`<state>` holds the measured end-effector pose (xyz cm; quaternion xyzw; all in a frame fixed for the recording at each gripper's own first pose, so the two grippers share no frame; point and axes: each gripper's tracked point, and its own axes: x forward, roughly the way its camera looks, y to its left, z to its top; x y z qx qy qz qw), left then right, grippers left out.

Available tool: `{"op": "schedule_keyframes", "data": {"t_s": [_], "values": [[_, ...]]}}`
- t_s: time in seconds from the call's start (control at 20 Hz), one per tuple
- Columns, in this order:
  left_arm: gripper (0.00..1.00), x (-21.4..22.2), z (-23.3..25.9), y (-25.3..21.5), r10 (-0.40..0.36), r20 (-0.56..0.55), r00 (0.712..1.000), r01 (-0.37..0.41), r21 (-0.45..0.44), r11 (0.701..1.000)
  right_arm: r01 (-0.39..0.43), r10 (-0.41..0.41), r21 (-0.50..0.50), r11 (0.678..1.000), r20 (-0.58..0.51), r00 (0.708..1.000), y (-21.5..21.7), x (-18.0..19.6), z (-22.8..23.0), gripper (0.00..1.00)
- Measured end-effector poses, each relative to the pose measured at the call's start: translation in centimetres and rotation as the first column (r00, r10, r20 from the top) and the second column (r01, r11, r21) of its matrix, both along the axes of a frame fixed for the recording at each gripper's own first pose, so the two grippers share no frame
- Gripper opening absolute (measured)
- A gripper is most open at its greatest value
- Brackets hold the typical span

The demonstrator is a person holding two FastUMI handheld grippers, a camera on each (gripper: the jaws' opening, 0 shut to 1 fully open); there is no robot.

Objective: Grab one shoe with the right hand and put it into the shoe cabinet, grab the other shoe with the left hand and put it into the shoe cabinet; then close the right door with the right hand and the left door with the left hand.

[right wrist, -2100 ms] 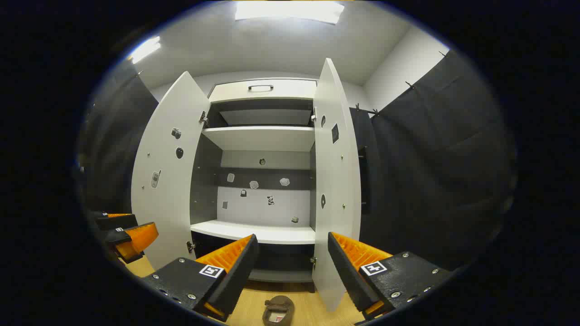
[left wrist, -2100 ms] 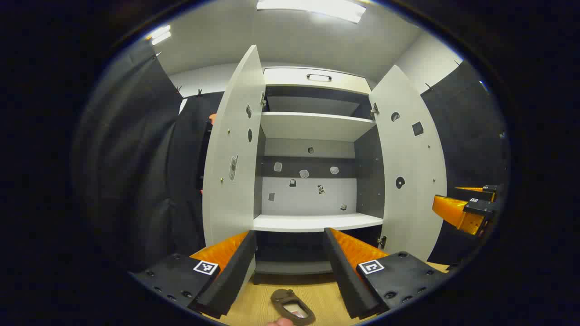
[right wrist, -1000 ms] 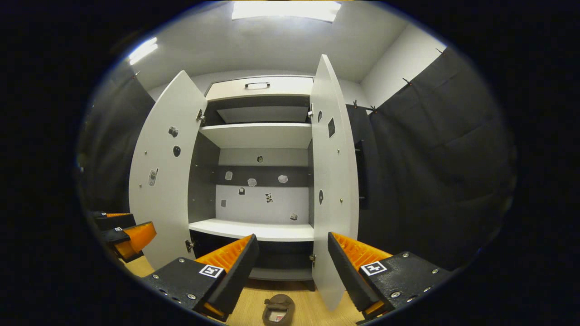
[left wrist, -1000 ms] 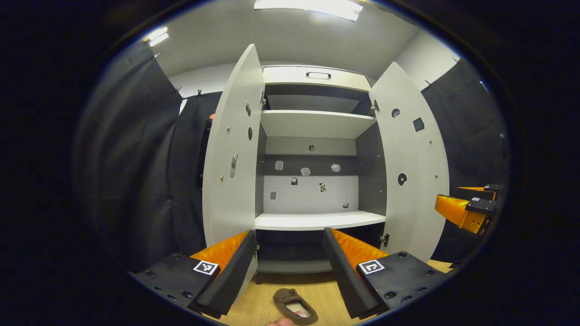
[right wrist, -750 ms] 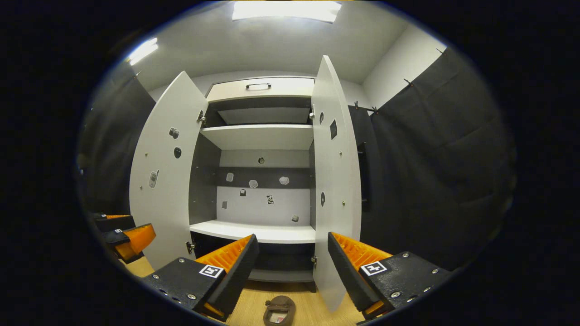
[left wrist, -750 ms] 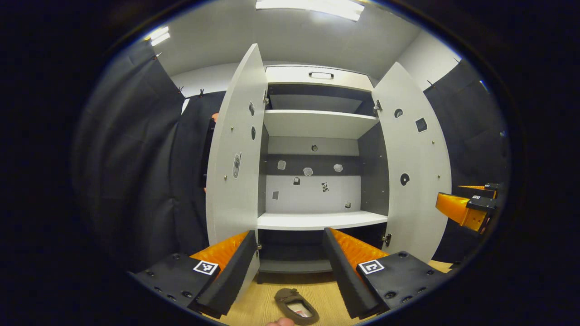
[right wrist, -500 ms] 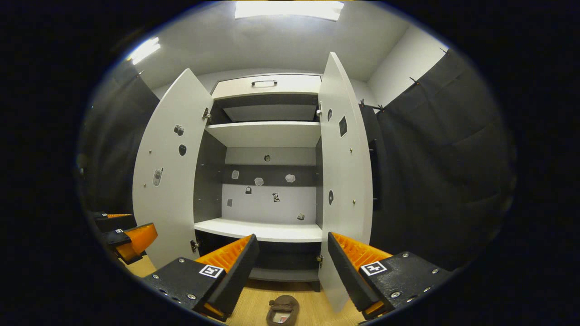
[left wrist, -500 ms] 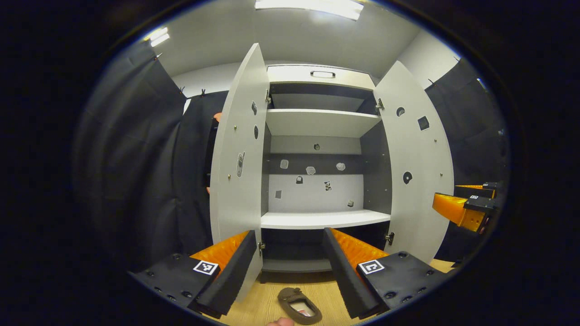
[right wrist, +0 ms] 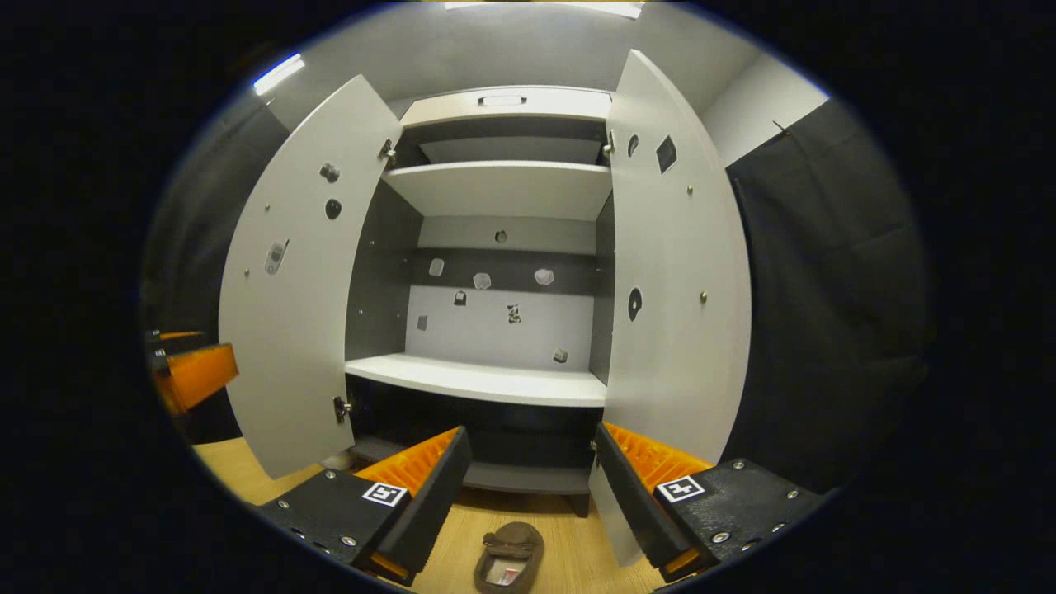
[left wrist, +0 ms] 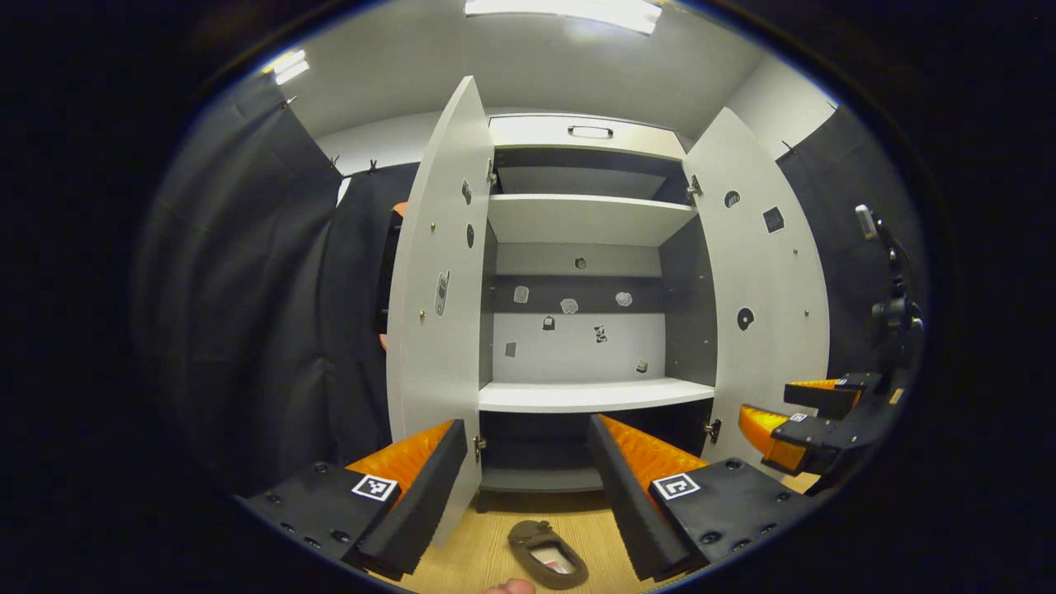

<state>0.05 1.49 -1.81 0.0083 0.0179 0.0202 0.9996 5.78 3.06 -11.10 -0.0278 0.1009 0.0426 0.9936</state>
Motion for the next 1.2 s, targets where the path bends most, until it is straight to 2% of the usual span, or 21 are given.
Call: {"op": "schedule_keyframes", "data": {"t_s": [0.25,0.45,0.55,0.7,0.85,0.95,1.0,1.1,1.2], "values": [[0.96,0.0,-0.3,0.1,0.008,0.0,1.0,-0.008,0.023,1.0,-0.011,-0.002,-0.071,0.997,-0.181,0.983,0.1,-0.4,-10.1,0.94],[0.96,0.0,-0.3,0.1,0.004,0.006,1.0,-0.004,0.034,0.999,-0.039,-0.001,-0.117,0.992,-0.324,0.946,-0.5,-1.7,-17.5,0.94],[0.96,0.0,-0.4,0.2,0.008,0.003,1.0,-0.008,0.036,0.999,-0.034,-0.018,-0.125,0.992,-0.39,0.921,-1.0,-2.3,-20.1,0.93],[0.96,0.1,-0.6,0.7,0.018,-0.002,1.0,-0.018,0.036,0.999,-0.048,-0.023,-0.127,0.991,-0.505,0.863,-1.6,-3.1,-23.9,0.91],[0.96,0.1,-0.4,1.2,0.028,0.001,1.0,-0.028,0.037,0.999,-0.037,-0.046,-0.133,0.99,-0.568,0.822,-2.2,-2.8,-26.9,0.87],[0.96,0.2,-0.4,1.3,0.032,-0.001,0.999,-0.032,0.037,0.999,-0.036,-0.065,-0.15,0.988,-0.618,0.784,-2.7,-2.6,-29.0,0.83],[0.96,0.1,-0.5,1.4,0.033,-0.001,0.999,-0.033,0.038,0.999,-0.034,-0.07,-0.149,0.988,-0.636,0.768,-2.8,-2.2,-29.8,0.77],[0.96,-0.1,-0.3,1.5,0.038,-0.002,0.999,-0.038,0.044,0.998,-0.032,-0.077,-0.152,0.988,-0.657,0.75,-3.2,-1.4,-31.5,0.71],[0.96,-0.1,-0.5,1.7,0.044,-0.007,0.999,-0.043,0.048,0.998,-0.031,-0.081,-0.152,0.988,-0.679,0.73,-3.4,-0.8,-33.0,0.7]]}}
